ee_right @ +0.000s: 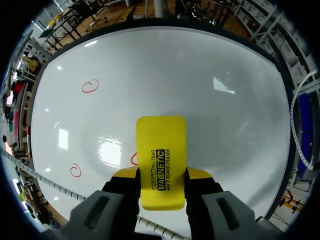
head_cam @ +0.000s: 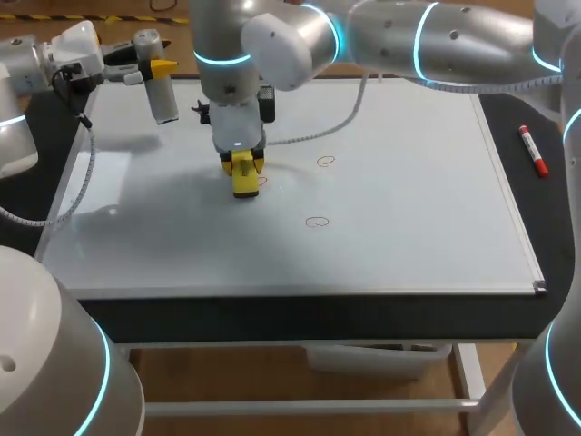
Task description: Pick up the inspection probe, press it on each red-marked spot on the whiteboard one by one, put down the probe, pick up the eraser, and wipe off all the red marks.
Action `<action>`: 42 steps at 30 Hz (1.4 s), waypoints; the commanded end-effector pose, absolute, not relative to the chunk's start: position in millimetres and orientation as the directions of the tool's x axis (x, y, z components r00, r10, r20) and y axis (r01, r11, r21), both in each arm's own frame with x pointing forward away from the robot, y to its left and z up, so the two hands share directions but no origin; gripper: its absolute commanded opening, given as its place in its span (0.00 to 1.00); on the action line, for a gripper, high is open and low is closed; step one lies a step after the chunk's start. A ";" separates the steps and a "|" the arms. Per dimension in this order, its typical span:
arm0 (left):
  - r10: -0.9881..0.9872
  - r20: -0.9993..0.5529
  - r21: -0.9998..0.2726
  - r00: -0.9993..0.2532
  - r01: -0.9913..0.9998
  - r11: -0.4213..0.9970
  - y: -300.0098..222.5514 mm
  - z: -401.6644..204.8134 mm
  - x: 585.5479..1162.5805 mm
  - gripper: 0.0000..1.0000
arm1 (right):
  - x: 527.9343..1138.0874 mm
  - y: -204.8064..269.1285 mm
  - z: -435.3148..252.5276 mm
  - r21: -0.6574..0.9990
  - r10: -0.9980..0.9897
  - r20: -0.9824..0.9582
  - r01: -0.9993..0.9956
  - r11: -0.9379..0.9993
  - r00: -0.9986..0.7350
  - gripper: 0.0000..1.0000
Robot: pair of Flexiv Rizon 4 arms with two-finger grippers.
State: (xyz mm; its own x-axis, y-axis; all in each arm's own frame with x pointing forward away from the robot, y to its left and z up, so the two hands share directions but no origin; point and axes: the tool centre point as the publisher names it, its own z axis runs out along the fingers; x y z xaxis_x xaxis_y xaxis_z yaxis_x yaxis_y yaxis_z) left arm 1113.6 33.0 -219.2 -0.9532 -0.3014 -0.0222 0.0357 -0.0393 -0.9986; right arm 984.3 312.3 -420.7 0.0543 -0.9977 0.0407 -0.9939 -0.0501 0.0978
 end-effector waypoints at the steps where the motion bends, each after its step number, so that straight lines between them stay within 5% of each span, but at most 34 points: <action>1: -0.304 -0.023 -0.999 -0.952 0.036 -0.039 32.9 -217.9 1112.3 0.00 | 985.7 312.7 -423.6 0.096 -0.997 0.050 -0.994 -0.053 0.058 0.00; 42: -0.304 -0.023 -0.999 -0.952 0.036 -0.039 32.9 -217.9 1112.3 0.00 | 982.5 260.7 -435.1 0.075 -0.997 0.024 -0.994 0.078 -0.076 0.00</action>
State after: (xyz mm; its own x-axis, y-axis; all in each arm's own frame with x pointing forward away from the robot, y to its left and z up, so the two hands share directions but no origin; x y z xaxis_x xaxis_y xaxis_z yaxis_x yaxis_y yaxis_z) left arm 1113.5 33.0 -219.2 -0.9532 -0.3014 -0.0222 0.0357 -0.0393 -0.9986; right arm 984.0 267.4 -431.8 -0.0776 -0.9967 0.0252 -0.9935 0.0795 0.0815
